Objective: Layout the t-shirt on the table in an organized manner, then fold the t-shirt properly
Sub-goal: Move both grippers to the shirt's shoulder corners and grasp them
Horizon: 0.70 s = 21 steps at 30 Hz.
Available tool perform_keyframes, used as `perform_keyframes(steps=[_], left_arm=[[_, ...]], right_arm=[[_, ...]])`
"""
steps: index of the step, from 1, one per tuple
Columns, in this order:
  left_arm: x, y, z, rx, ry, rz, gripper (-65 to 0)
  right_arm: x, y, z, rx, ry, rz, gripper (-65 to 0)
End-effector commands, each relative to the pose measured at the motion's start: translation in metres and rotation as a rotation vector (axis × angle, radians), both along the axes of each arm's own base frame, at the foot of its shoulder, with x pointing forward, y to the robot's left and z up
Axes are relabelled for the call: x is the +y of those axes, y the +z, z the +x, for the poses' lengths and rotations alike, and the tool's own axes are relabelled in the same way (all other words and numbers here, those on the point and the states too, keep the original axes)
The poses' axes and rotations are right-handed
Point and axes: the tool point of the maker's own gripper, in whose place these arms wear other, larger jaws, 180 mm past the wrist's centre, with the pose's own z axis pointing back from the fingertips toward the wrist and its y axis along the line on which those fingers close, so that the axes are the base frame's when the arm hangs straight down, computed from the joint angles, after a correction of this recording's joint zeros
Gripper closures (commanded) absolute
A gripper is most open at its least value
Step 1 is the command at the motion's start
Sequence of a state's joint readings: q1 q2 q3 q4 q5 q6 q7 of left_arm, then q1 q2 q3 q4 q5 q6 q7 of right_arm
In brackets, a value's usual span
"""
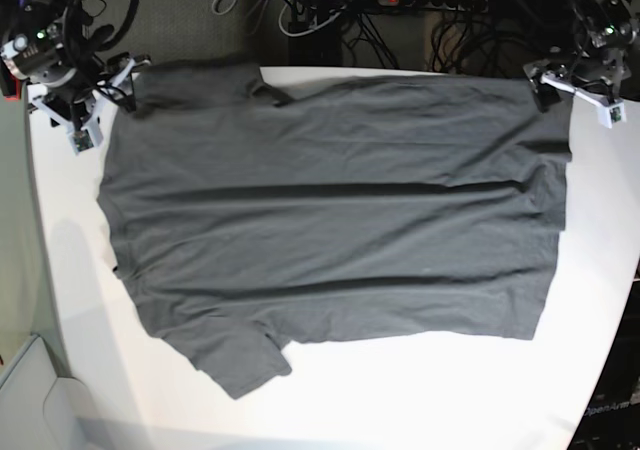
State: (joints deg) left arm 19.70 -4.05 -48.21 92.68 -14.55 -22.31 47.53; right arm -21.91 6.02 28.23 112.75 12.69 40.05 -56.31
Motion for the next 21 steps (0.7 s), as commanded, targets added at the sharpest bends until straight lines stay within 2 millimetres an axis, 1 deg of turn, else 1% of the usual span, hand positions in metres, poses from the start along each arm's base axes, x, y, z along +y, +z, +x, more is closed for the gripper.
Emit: perform_keyframes(steps=[1,5,8,12,21], left_arm=[[0.007,0.007,0.007,-0.031,-0.001,0.019,-61.6],[0.006,-0.007,0.009,-0.023,0.018,-0.017,-61.5],[0.008,-0.012,0.011,-0.056,0.033,-0.016,-61.4],[0.011,-0.018,0.006,-0.026,0.028,0.016,-61.3],[0.013,-0.016,0.006,-0.016,0.02,0.043,-61.2]], right_arm=[[-0.003,0.008,0.005,-0.032,0.005,-0.009,-36.4],[-0.003,0.008,0.004,-0.03,0.005,-0.009,-36.3],[-0.003,0.007,0.004,-0.03,0.004,-0.009,-36.3],[-0.003,0.008,0.004,-0.03,0.005,-0.01,-36.3],[-0.003,0.007,0.004,-0.028,0.004,-0.008,-36.3]])
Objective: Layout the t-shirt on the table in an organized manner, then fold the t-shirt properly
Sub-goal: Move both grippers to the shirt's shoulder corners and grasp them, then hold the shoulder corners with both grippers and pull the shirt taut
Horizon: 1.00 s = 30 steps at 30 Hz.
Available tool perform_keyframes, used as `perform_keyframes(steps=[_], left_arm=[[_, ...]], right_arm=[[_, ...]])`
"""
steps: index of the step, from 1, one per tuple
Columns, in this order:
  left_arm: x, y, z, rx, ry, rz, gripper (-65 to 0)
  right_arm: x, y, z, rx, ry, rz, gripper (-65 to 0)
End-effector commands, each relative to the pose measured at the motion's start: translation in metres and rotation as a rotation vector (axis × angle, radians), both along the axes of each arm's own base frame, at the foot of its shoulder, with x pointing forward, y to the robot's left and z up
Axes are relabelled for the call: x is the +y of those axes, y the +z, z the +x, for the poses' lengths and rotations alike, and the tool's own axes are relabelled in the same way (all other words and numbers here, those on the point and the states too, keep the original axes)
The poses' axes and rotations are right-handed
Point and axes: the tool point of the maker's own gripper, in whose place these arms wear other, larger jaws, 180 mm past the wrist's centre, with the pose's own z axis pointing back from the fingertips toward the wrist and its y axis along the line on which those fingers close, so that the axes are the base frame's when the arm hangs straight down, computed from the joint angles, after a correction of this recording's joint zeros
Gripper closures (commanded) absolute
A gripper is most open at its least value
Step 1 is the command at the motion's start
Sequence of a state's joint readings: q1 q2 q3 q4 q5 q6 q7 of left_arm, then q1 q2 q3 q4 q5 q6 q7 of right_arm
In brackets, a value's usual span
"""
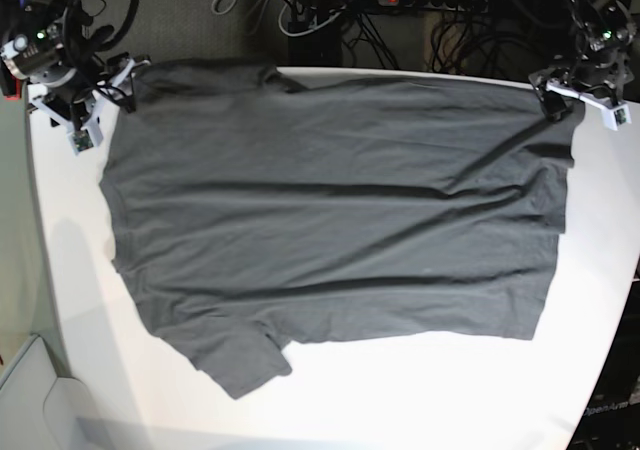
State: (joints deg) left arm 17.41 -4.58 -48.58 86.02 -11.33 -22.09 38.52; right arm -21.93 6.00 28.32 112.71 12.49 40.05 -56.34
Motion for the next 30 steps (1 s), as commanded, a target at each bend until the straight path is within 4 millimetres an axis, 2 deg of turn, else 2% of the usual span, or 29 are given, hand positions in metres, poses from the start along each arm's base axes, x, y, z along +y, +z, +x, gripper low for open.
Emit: perform_keyframes(steps=[1,6,8,13,16,25,29,30], left_arm=[[-0.001,-0.005,-0.005,0.048,-0.016,0.008,-61.2],[-0.016,-0.01,0.002,0.059,-0.073,-0.005,-59.3],[-0.021,-0.011,0.005,0.06,-0.086,-0.008,-52.0],[-0.022,-0.013,0.005,0.063,-0.081,-0.015,-25.2],[-0.022,-0.012,0.005,0.063,-0.08,-0.014,-14.3],[-0.022,-0.012,0.002,0.069,-0.081,-0.012,-11.5],[-0.022,-0.012,0.001,0.07,-0.081,-0.012,-0.3],[-0.022,-0.012,0.001,0.07,-0.08,-0.012,0.0]], right_arm=[[-0.002,0.007,0.005,-0.031,0.006,-0.005,-36.3],[-0.002,0.007,0.005,-0.031,0.006,-0.005,-36.3],[-0.002,0.007,0.005,-0.031,0.006,-0.005,-36.3],[-0.002,0.005,0.001,-0.02,0.007,-0.007,-36.2],[-0.002,0.005,0.0,-0.019,0.007,-0.007,-36.2],[0.0,0.002,-0.003,0.006,0.011,-0.004,-36.5],[-0.005,-0.005,-0.014,0.088,-0.002,-0.026,-36.5],[-0.006,-0.007,-0.018,0.112,-0.006,-0.03,-36.5]])
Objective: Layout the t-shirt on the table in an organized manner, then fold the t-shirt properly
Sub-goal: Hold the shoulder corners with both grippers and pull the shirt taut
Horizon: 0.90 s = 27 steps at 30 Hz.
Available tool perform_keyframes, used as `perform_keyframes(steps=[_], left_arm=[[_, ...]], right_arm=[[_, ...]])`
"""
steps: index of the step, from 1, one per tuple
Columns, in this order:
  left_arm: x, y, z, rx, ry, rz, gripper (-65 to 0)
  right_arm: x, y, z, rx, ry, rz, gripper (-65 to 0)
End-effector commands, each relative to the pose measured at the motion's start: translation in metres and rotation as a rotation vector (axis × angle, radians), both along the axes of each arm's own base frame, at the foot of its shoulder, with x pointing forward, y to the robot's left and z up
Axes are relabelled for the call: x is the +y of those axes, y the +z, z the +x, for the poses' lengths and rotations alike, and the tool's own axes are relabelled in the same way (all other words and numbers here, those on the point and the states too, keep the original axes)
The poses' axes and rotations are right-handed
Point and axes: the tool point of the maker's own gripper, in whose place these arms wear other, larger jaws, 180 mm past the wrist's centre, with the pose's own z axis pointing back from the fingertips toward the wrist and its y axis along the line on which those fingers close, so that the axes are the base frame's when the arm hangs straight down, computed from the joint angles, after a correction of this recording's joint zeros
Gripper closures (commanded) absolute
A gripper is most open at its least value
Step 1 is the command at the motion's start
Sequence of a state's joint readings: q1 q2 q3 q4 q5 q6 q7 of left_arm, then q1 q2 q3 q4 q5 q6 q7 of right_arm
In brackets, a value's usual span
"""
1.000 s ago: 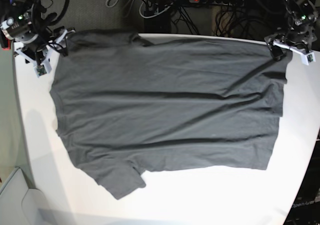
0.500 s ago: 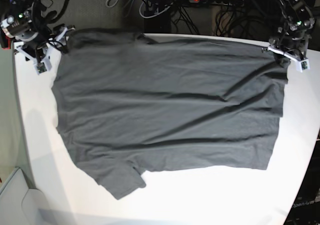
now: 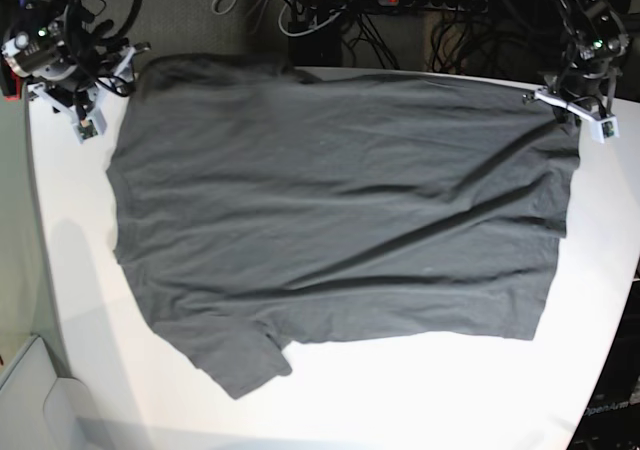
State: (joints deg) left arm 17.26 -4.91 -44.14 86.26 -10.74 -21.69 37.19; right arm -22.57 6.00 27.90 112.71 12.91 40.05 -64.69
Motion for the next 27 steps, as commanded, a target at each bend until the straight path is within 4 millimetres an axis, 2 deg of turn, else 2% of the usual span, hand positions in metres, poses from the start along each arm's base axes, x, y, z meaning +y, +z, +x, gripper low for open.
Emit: perform_keyframes(steps=[1,8,18,23,27], left_arm=[[-0.003,-0.011,-0.015,0.083,-0.009,-0.011,-0.3],[-0.004,-0.011,-0.014,0.082,-0.009,-0.013,-0.3],[-0.004,-0.011,-0.012,0.077,-0.01,-0.013,-0.3],[-0.004,-0.011,-0.012,0.077,-0.01,-0.013,-0.3],[-0.004,-0.011,-0.012,0.077,-0.01,-0.013,-0.3]], right_arm=[[-0.003,0.006,0.004,-0.016,0.002,-0.01,-36.5],[0.002,-0.002,-0.009,0.055,-0.019,0.001,-36.5],[0.032,-0.001,-0.004,0.02,-0.009,0.151,-36.5],[0.032,0.0,0.0,0.011,-0.01,0.153,-36.5],[0.031,-0.011,-0.005,0.043,-0.023,0.172,-36.5]])
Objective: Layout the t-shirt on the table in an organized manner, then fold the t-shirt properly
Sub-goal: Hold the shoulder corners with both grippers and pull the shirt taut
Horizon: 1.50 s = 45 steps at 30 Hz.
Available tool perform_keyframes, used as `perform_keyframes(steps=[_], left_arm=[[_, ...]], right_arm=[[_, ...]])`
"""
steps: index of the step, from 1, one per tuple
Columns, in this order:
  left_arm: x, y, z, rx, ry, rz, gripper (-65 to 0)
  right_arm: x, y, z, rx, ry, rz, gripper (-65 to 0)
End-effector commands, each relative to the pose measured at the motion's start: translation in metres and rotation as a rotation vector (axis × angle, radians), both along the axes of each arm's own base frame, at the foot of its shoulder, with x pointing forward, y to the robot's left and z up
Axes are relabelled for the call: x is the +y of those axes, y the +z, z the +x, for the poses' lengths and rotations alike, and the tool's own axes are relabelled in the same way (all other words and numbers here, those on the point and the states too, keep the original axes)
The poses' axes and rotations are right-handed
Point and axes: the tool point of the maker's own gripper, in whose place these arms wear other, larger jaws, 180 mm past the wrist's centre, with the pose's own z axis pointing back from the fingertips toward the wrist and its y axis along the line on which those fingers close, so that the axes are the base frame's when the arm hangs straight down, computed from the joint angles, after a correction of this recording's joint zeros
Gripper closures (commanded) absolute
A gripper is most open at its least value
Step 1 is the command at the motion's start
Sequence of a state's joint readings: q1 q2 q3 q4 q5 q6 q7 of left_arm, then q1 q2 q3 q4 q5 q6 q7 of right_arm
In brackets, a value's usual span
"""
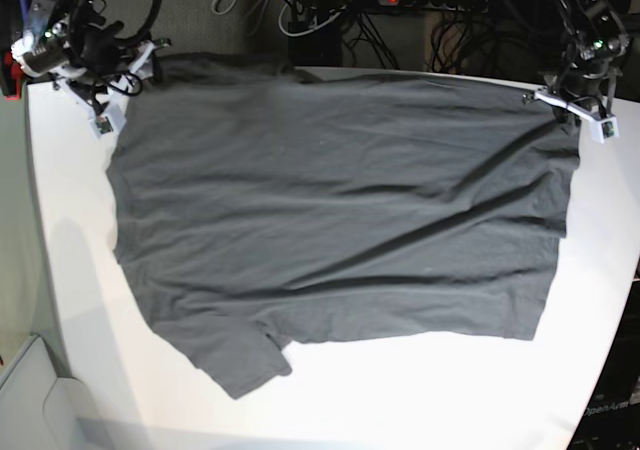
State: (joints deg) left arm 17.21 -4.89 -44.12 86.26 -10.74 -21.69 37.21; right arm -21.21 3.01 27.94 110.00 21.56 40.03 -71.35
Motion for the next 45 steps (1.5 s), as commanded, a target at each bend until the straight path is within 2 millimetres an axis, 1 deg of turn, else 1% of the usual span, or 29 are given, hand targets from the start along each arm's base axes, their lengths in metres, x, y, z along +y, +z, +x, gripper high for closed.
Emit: perform_keyframes(steps=[1,6,8,17,20,22,25,29,32,35,38,41,45], left_arm=[[-0.004,-0.011,-0.013,0.078,-0.01,-0.013,-0.3],[-0.004,-0.01,-0.012,0.076,-0.01,-0.013,-0.3],[-0.004,-0.01,-0.012,0.076,-0.01,-0.013,-0.3],[-0.004,-0.01,-0.012,0.076,-0.008,-0.012,-0.3],[-0.004,-0.01,-0.012,0.076,-0.008,-0.012,-0.3],[-0.004,-0.01,-0.012,0.076,-0.008,-0.012,-0.3],[-0.004,-0.01,-0.012,0.076,-0.008,-0.012,-0.3],[-0.004,-0.011,-0.014,0.081,-0.008,-0.012,-0.3],[-0.004,-0.011,-0.013,0.079,-0.007,-0.012,-0.3],[-0.004,-0.01,-0.012,0.076,-0.007,-0.012,-0.3],[-0.004,-0.01,-0.011,0.075,-0.007,-0.012,-0.3],[-0.004,-0.01,-0.011,0.075,-0.007,-0.012,-0.3],[-0.004,-0.01,-0.011,0.073,-0.007,-0.012,-0.3]], right_arm=[[-0.002,0.001,0.001,-0.011,-0.002,0.002,-36.5],[-0.002,-0.018,-0.005,0.045,-0.021,0.041,-36.5],[-0.002,-0.022,-0.006,0.059,-0.026,0.049,-36.5],[-0.001,-0.024,-0.007,0.065,-0.029,0.055,-36.2],[-0.001,-0.021,0.003,0.044,-0.029,0.055,-36.0],[-0.001,-0.025,0.002,0.052,-0.032,0.063,-35.5],[-0.001,-0.03,0.011,0.055,-0.042,0.084,-29.9],[0.001,-0.044,0.006,0.099,-0.057,0.115,-19.6],[0.003,-0.043,0.013,0.089,-0.059,0.122,-11.9],[0.002,-0.042,0.013,0.086,-0.057,0.119,-5.6],[0.01,-0.043,0.016,0.088,-0.026,0.123,-0.3],[0.017,-0.041,0.019,0.081,0.003,0.124,0.0],[0.015,-0.022,0.03,0.017,0.02,0.088,0.0]])
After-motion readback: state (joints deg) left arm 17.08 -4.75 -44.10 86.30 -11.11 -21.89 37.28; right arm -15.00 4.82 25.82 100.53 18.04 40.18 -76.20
